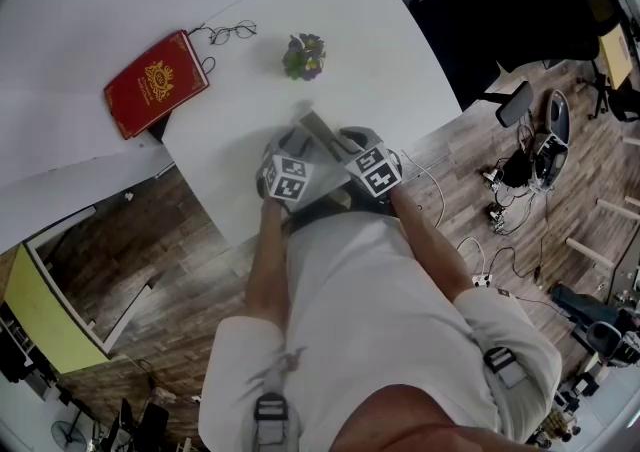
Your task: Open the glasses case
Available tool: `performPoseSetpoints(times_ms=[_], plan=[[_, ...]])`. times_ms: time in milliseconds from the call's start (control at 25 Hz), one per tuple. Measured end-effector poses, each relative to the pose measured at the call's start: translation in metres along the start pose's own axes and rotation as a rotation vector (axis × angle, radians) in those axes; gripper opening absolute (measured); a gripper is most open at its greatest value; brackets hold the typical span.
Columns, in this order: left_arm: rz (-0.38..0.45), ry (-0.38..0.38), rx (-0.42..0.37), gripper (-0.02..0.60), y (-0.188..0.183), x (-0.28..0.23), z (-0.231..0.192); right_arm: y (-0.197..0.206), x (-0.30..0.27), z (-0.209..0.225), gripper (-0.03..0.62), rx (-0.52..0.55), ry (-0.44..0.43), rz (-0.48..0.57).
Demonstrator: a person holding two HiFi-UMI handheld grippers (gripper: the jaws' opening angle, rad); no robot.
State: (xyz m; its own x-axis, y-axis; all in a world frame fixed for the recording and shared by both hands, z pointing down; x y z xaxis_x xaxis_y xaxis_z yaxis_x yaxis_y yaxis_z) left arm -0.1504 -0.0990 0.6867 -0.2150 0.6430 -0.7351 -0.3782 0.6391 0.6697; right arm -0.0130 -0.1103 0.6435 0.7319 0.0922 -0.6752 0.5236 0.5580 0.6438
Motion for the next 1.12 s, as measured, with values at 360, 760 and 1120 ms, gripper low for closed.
performPoseSetpoints(times_ms=[360,760,1120], plan=[[0.014,-0.003,0.002,0.175,-0.002,0.000,-0.001,-0.001,0.003,0.005,0.092,-0.006,0.013,0.013],[0.020,-0.007,0.006,0.175,-0.004,0.001,-0.001,-0.001,0.005,0.011,0.075,-0.005,0.030,0.034],[0.009,-0.004,0.016,0.175,-0.001,-0.001,0.000,0.001,0.007,0.014,0.063,-0.038,0.036,0.019]])
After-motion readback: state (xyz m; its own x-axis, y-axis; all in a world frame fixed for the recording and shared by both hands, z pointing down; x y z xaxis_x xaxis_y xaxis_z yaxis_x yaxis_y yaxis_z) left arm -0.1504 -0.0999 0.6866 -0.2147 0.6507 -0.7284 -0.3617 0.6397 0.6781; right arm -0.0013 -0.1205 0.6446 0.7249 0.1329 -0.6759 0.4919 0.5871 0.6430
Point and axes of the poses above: the fingertips, and each gripper's own axes: x backward along the fingers, z to its right, y out of its underside, the point moved 7 cm from there along x, backward along the fingers, and after that the axes turned 13 degrees about -y, right-handed, at the moved point
